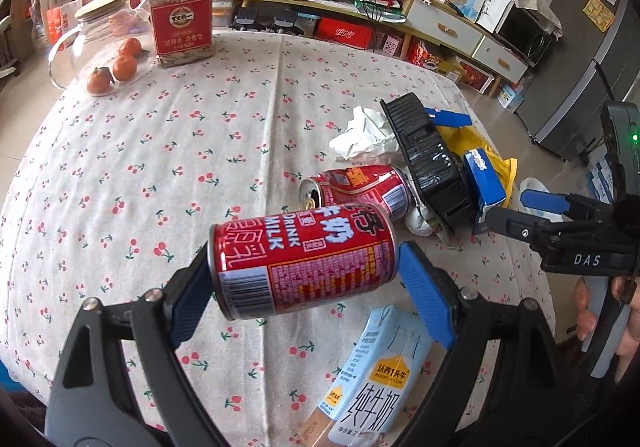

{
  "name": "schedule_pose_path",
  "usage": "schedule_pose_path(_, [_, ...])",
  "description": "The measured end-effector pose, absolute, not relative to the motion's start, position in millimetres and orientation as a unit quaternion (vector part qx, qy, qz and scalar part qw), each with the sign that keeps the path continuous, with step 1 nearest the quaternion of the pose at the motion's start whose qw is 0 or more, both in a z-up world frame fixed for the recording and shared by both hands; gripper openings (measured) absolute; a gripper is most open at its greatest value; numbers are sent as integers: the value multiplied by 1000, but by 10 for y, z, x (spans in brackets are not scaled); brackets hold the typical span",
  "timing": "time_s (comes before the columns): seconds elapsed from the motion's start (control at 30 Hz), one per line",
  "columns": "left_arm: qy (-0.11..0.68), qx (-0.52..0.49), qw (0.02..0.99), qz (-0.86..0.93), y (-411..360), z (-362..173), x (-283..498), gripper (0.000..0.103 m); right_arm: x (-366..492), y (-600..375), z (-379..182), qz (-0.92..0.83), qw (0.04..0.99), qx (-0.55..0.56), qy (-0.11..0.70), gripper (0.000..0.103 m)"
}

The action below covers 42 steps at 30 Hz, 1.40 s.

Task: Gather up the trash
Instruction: 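Grasp the red Drink Milk can with the left tool while the right tool reaches the blue box, then carry the blue box into the white bucket and open the right tool while left lifts the can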

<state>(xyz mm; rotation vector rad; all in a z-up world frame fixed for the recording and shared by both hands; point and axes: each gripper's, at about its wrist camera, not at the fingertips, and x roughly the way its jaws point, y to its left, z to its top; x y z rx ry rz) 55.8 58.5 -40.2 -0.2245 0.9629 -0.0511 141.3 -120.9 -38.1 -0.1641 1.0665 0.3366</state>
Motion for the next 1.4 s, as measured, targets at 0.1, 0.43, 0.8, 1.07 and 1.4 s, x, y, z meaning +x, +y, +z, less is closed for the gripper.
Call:
schedule_pose_path(0.1, [465,-115,878,-25,619,-421,598,89,1479,-1117,-429,166,840,-97,507,89])
schedule_pose_path(0.43, [464,-123,877,-22,655,-441,609,89,1557,-1229,-383,183,843,-75,501,38])
schedule_pose_path(0.8, [439,-114,891,-37,533,-255,577,89,1369,-1876,-29,175,872,31,456,31])
schedule_pose_path(1.07, [430,-89,896,-68,224,-80,680,88,1199,-2533,383,154,894,102,408,30])
schedule_pose_path(1.4, [430,-41,893,-126,-494,16,903,88,1315,-3833,234,17,884,169,436,31])
